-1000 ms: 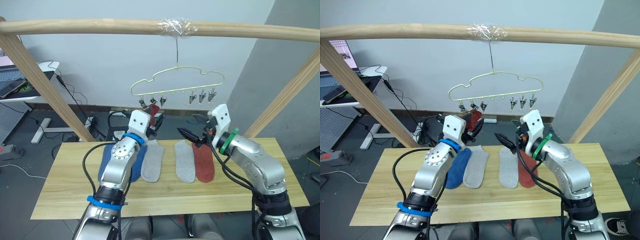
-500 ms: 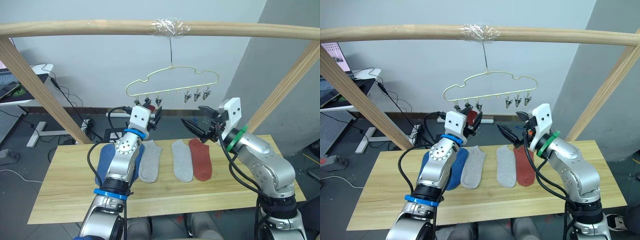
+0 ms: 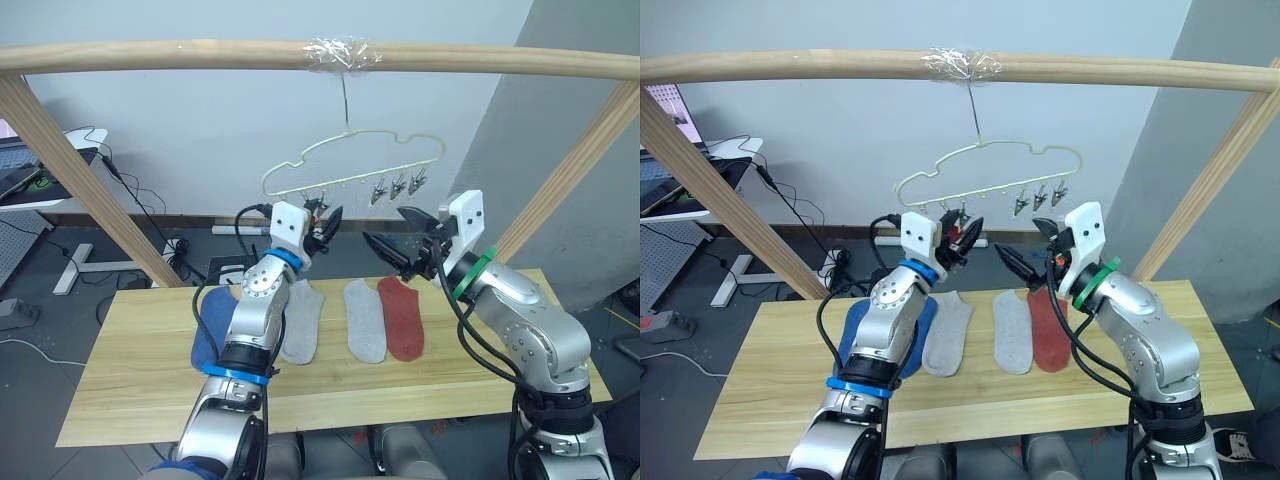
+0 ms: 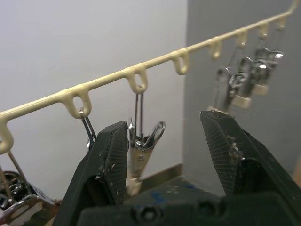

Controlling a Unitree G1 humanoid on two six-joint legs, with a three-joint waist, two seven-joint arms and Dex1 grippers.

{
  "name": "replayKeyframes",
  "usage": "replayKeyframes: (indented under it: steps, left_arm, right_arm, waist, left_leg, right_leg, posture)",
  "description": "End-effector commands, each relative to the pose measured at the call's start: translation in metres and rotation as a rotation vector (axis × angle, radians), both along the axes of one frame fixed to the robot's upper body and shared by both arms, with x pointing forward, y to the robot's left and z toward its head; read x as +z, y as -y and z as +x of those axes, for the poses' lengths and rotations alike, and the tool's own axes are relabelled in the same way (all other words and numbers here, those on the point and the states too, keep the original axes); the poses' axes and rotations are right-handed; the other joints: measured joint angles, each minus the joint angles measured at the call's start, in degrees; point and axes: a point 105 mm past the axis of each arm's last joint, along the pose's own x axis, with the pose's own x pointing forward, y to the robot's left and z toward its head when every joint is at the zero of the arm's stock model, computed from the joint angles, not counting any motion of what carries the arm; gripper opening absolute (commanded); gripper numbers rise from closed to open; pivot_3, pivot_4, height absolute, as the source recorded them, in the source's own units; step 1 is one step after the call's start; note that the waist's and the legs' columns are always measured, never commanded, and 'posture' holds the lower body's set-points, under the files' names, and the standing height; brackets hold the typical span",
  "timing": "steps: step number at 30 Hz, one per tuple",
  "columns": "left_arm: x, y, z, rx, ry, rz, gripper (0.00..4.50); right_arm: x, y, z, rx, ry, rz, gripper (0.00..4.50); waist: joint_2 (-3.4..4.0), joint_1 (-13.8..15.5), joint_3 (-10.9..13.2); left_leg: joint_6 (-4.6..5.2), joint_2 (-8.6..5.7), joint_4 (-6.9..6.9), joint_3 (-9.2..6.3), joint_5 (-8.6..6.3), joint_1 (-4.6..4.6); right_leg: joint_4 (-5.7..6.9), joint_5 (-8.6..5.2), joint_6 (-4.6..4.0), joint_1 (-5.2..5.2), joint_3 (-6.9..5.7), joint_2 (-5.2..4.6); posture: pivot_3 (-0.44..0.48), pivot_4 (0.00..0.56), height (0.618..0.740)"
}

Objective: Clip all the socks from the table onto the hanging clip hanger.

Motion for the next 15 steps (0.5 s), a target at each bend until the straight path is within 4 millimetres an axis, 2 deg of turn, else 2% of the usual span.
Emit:
replayKeyframes:
  steps: [1,10,13,15]
  left_arm:
    - [0.018,0.008,-0.009,-0.056,0.043,-0.044,2.69]
    - [0.03,0.01,-0.018,-0.08,-0.065,-0.273,2.69]
    - [0.027,0.017,-0.024,-0.141,-0.155,-0.362,2.69]
    - [0.025,0.015,-0.026,-0.136,-0.167,-0.351,2.69]
  right_arm:
    - [0.014,0.002,-0.002,-0.004,0.056,0.016,4.5]
    - [0.013,0.003,0.002,-0.018,0.056,0.021,4.5]
    - [0.014,0.004,0.003,-0.021,0.056,0.024,4.5]
    - [0.014,0.004,0.004,-0.022,0.057,0.022,4.5]
  waist:
    - [0.0,-0.05,0.0]
    - [0.0,0.03,0.0]
    - [0.0,0.02,0.0]
    - [0.0,0.0,0.0]
  left_leg:
    - [0.0,0.0,0.0,0.0,0.0,0.0]
    - [0.0,0.0,0.05,-0.01,0.0,-0.01]
    - [0.0,0.0,0.05,0.0,0.0,0.0]
    - [0.0,0.0,0.04,0.0,0.0,0.0]
  right_leg:
    - [0.0,0.0,0.0,0.0,0.0,0.0]
    - [0.01,0.01,0.01,0.0,0.01,0.0]
    - [0.01,0.02,0.02,0.0,0.02,0.0]
    - [0.01,0.01,0.02,0.0,0.02,0.01]
  posture:
    - [-0.146,0.131,0.74]
    - [-0.132,0.135,0.74]
    - [-0.129,0.135,0.74]
    - [-0.129,0.138,0.74]
